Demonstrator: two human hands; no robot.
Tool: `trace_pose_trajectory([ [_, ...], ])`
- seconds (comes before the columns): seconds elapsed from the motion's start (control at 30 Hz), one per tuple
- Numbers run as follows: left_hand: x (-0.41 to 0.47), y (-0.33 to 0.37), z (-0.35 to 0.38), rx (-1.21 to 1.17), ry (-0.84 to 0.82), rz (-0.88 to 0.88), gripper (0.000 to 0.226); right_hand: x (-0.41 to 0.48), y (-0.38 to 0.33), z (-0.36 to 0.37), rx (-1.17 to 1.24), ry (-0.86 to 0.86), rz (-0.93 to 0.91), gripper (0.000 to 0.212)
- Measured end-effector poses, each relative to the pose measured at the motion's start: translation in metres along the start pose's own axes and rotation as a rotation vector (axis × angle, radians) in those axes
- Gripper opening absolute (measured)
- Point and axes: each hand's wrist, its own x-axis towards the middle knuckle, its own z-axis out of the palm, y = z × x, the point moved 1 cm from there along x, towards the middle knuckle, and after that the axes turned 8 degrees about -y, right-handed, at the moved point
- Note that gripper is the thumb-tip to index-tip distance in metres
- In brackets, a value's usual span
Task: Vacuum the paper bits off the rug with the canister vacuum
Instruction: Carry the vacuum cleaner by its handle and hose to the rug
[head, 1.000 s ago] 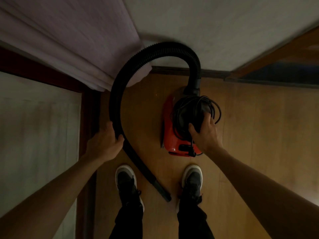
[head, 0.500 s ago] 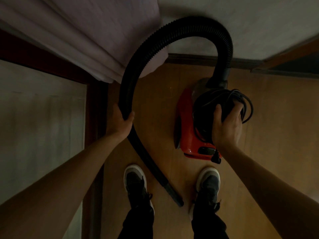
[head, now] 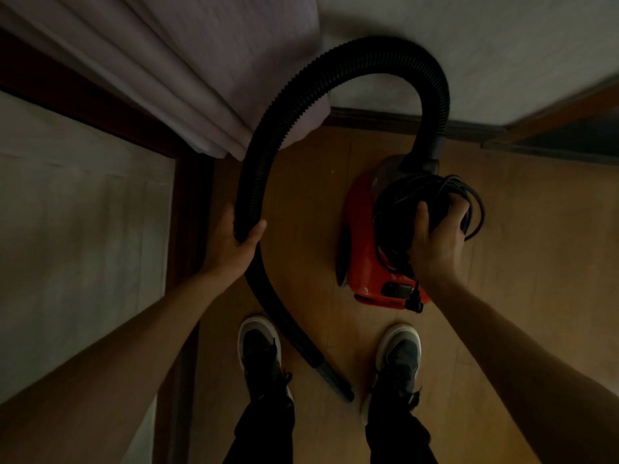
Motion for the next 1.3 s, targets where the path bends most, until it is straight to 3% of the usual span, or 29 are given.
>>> trace_pose_trajectory([
  [0.43, -0.070, 0.029, -0.023, 0.074, -0.024, 0.085, 0.065, -0.045, -0.044, -0.044, -0.054, -0.045, -0.079, 0.041],
  [0.53, -0.090, 0.046, -0.021, 0.077, -0.012, 0.113, 0.059, -0.059, -0.060, -0.064, -0.054, -0.045, -0.097, 0.040],
  [0.8, -0.151, 0.114, -0.025, 0.040, 0.022, 0.193, 0.073, -0.093, -0.112, -0.126, -0.040, -0.031, -0.169, 0.031],
  [0.97, -0.190, 0.166, -0.038, -0.001, 0.104, 0.306, 0.060, -0.112, -0.145, -0.166, -0.037, -0.044, -0.222, 0.023],
  [1.13, -0.227, 0.203, -0.053, -0.005, 0.132, 0.343, 0.041, -0.122, -0.176, -0.199, -0.044, -0.021, -0.234, 0.029],
  [1.3, -0.266, 0.232, -0.066, 0.001, 0.176, 0.358, 0.036, -0.144, -0.208, -0.227, -0.077, -0.035, -0.301, 0.034],
])
